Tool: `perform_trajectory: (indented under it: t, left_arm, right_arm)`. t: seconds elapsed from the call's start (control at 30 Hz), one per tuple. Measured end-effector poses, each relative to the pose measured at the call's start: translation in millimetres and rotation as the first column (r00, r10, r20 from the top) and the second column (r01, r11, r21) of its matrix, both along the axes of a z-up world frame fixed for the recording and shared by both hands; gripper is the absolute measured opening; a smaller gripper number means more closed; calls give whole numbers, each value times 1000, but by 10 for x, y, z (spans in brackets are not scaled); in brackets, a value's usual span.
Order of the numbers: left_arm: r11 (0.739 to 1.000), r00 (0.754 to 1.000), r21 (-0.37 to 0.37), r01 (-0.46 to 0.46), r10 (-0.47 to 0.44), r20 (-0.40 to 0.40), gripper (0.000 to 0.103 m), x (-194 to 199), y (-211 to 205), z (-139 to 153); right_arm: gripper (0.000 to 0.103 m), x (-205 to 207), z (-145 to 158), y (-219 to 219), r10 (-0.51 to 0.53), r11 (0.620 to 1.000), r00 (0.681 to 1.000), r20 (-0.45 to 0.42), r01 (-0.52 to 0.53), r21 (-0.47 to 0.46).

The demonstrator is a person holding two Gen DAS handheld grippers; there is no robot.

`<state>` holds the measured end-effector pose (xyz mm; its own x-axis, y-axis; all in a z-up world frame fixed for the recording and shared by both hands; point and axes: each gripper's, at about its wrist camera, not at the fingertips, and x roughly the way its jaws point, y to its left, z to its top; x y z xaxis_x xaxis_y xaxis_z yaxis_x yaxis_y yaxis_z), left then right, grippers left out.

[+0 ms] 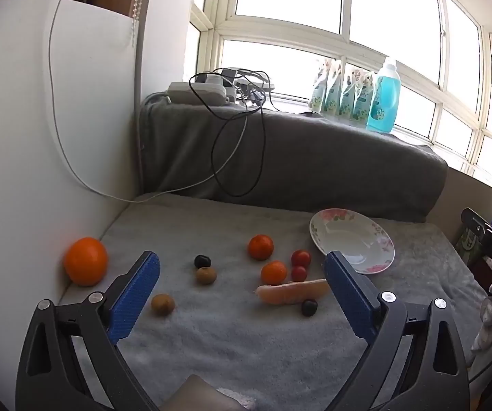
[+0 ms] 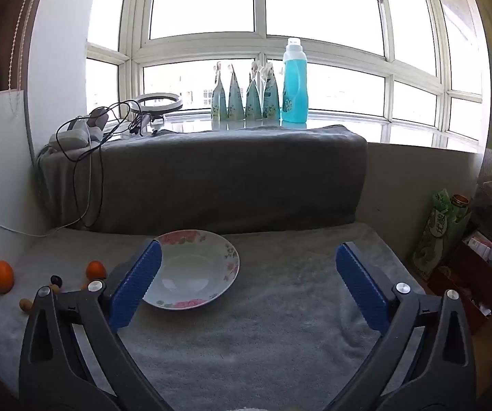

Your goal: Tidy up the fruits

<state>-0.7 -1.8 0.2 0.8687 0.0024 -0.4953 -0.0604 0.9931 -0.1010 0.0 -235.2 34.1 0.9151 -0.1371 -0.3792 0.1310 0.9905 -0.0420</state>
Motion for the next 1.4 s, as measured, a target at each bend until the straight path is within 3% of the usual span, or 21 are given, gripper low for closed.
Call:
perform_trajectory:
  t: [0.07, 1.4]
  left_arm:
    - [1000, 1000, -8, -3, 3, 26, 97, -46, 18, 6]
    - [1000, 1000, -16, 12, -12, -2, 97, -10, 15, 38]
  right_arm:
    - [103, 7, -10, -8, -3, 1000, 1000, -2, 3, 8]
    - [103, -15, 37, 10, -5, 1000, 1000, -6, 5, 20]
